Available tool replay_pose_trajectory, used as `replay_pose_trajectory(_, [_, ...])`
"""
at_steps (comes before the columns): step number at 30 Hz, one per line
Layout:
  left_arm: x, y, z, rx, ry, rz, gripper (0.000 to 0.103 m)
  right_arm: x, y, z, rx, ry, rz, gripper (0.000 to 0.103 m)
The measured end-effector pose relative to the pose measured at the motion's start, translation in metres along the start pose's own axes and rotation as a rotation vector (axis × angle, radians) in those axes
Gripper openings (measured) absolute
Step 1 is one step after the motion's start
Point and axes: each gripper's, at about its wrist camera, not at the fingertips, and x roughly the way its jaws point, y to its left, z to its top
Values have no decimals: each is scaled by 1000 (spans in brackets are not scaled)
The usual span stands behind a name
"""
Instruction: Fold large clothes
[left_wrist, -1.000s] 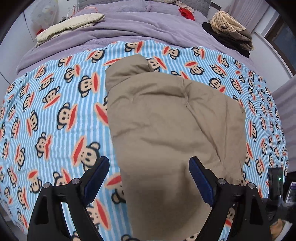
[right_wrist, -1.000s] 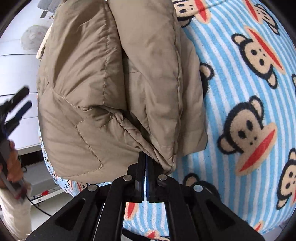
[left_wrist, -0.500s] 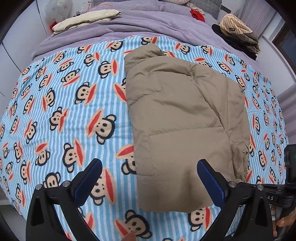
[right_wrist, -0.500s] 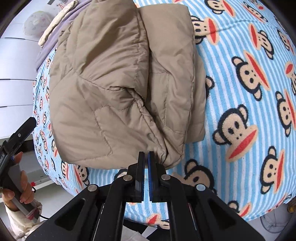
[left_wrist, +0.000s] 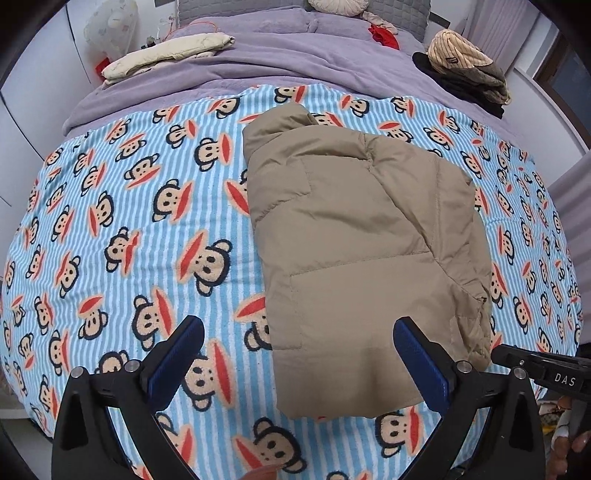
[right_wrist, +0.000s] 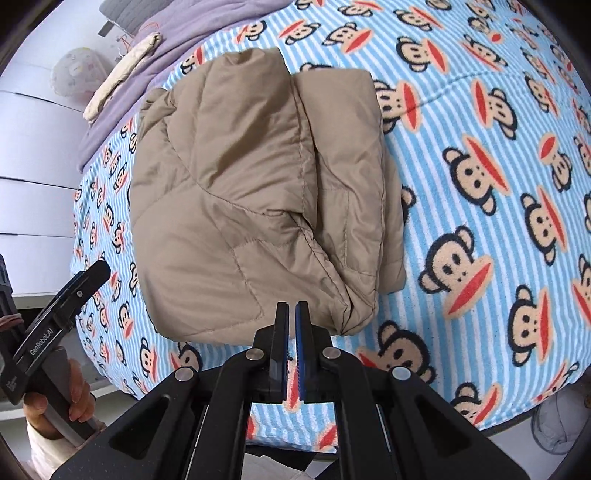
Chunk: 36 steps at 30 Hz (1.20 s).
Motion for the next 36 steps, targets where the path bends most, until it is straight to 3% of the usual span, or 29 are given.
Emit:
replay_pose_trajectory(1, [-4,-1,0,1,-7,12,103,-3,3,1,-8,-8,-11,24])
replay_pose_trajectory(2, [-8,-2,1,0,-12,20,103,-7,7,1,-17,-21,-27,62])
replay_pose_trajectory(3, [-12,-4,1,-2,-15,18,103,-12,11,2,-30,-42,-50,79])
replay_pose_trajectory(4, [-16,-5,1,-7,-16,10,103,-18,15,3,-45,-70,-67,89])
replay_pose_trajectory(10, [-43,-16,-3,-31,-52,35,103,-47,32,10,-114,-185,-118,89])
replay_pose_trajectory(14, [-68,-26,-7,-49,-99,43,103,-70,36,8,-136,-261,-156,103])
replay_pose_trajectory(18, [-88,-36,-12,-58,-139,54,103,-100,38,1,-164,-378,-160,103])
replay_pose_trajectory(36, [-163,-53,-34,-96,-272,106,103,-158,45,-27,-234,-450,-175,103])
